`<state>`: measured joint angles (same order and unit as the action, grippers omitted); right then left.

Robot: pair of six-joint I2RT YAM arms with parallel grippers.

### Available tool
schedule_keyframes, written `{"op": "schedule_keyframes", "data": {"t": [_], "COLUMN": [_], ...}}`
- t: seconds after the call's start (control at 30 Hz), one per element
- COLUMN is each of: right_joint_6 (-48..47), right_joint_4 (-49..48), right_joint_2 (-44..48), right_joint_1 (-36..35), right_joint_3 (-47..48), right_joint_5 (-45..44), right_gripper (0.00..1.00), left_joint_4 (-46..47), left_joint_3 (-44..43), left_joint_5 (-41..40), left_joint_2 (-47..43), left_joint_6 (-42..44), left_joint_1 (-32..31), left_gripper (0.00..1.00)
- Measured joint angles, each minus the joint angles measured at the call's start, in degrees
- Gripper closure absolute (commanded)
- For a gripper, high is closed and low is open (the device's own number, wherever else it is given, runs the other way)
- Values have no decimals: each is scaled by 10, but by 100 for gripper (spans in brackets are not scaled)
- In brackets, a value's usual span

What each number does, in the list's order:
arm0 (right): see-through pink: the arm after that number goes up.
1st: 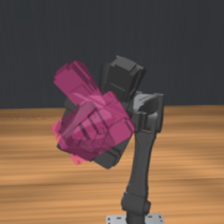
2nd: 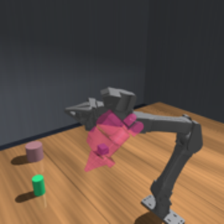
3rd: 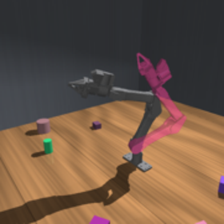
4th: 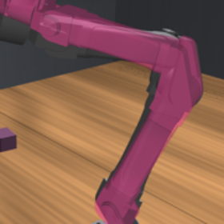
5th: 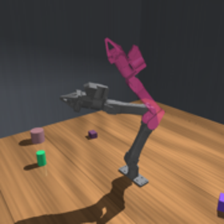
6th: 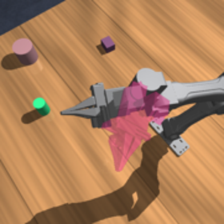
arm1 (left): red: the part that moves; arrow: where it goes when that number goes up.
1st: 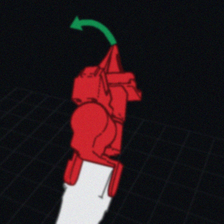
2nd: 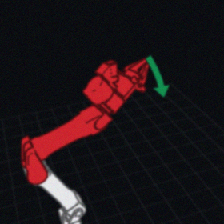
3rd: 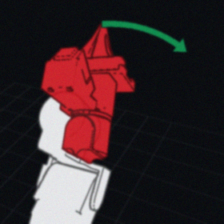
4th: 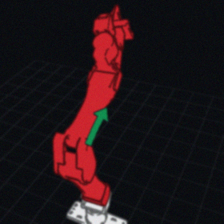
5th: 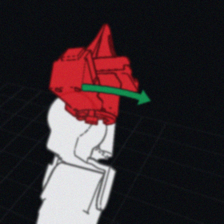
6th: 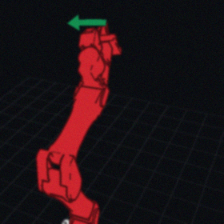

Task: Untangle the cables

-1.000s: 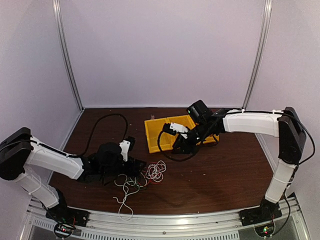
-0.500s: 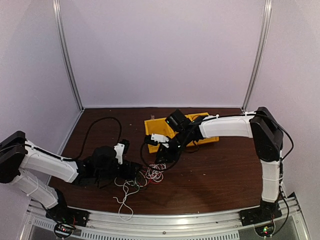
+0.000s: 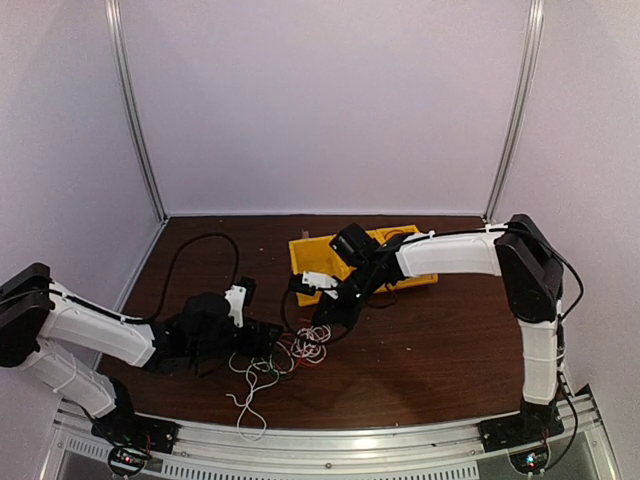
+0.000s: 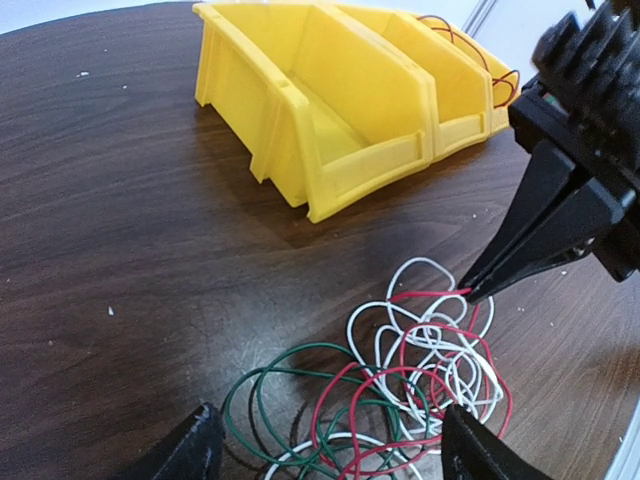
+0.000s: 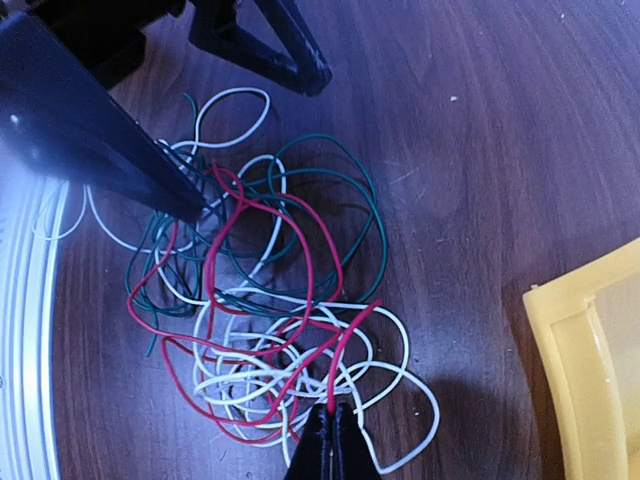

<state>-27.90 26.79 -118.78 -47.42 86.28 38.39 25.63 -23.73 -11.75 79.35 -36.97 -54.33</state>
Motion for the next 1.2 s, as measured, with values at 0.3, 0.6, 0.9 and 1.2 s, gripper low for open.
{"op": "schedule_keyframes", "data": {"t": [0.3,0.6,0.9,1.2], "right_joint_6": [42,109,131,186], "right_joint_4": [11,1,48,33], "right_joint_2": [130,159,164,189], "right_joint_1": [0,-1,7,96], "right_joint_3": [45,93,233,486], "right_joint_5": [28,60,88,132], "right_gripper": [100,100,100,100], "left_joint_4": [156,286,346,340], "left_joint_3": [27,-76,-123,-123], "left_joint_5": [76,145,134,126], "left_joint_2": [10,130,283,299], "left_joint_6": [80,180,202,195], "left_joint_1": [-8,-21,-21,-21], "left_gripper": [22,35,56,62]}}
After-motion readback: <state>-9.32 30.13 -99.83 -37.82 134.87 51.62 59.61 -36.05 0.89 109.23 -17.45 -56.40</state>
